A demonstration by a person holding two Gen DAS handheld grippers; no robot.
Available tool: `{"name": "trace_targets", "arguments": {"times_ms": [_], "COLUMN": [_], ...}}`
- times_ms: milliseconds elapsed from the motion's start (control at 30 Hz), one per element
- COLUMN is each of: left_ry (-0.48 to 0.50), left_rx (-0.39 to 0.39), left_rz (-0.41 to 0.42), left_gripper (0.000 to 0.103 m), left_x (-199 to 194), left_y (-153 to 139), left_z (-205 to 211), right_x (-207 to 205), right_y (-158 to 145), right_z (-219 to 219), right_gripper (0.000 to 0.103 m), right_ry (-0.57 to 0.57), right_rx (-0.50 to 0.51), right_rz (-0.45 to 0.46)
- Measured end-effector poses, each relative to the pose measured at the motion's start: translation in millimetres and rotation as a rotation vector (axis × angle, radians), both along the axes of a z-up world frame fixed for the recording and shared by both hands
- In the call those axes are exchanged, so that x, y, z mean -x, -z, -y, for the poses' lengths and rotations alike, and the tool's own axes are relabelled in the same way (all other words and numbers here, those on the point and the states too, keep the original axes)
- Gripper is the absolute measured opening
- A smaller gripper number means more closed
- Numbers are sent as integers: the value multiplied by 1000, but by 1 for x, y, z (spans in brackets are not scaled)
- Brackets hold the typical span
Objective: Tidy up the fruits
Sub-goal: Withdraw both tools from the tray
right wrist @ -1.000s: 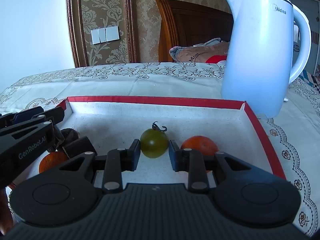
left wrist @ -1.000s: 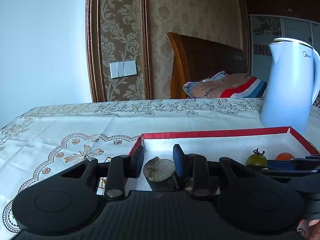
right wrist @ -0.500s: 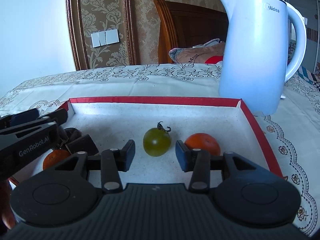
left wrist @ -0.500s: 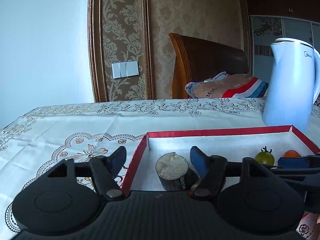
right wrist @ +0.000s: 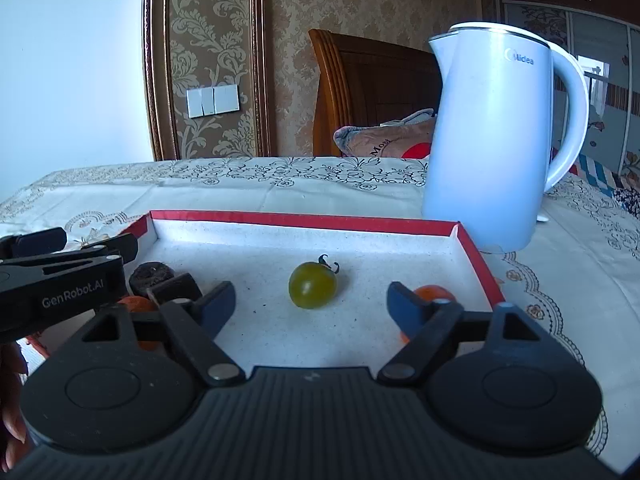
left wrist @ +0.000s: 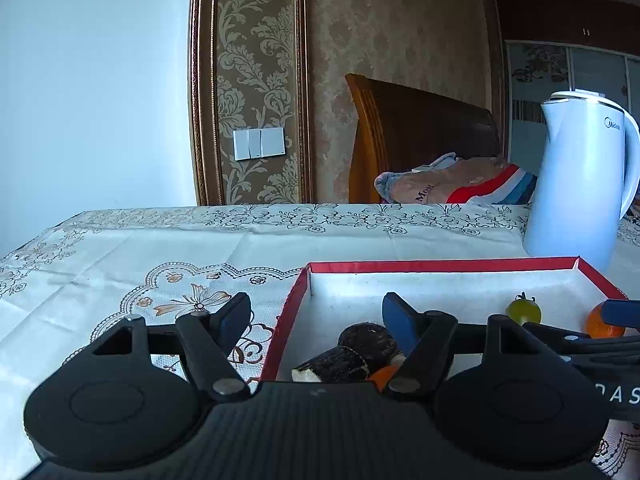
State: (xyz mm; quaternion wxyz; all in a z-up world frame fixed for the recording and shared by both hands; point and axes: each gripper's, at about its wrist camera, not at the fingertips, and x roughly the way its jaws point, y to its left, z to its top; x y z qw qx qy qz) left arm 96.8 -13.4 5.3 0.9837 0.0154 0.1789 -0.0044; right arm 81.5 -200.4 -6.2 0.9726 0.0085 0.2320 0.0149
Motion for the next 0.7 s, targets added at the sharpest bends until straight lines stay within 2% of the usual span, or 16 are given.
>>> {"name": "trace_targets", "arguments": {"times_ms": [200,467,700], "left_ry": [10,46,102], "left_rx": [33,58,71], "left_rz": [7,27,13], "left_gripper": [72,73,73], "left_x": [15,43,67], "left_y": [-4,-8,-7], "left_z": [-9,-14,-13], "right_x": [20,55,73], "right_y": [-2,-5,2], "right_z": [4,10,19], "right_gripper": [89,95,97], "right_ry": [-12,-17,-11], "right_rx": [0,-6,-27], "right_rz": [16,61,30]}}
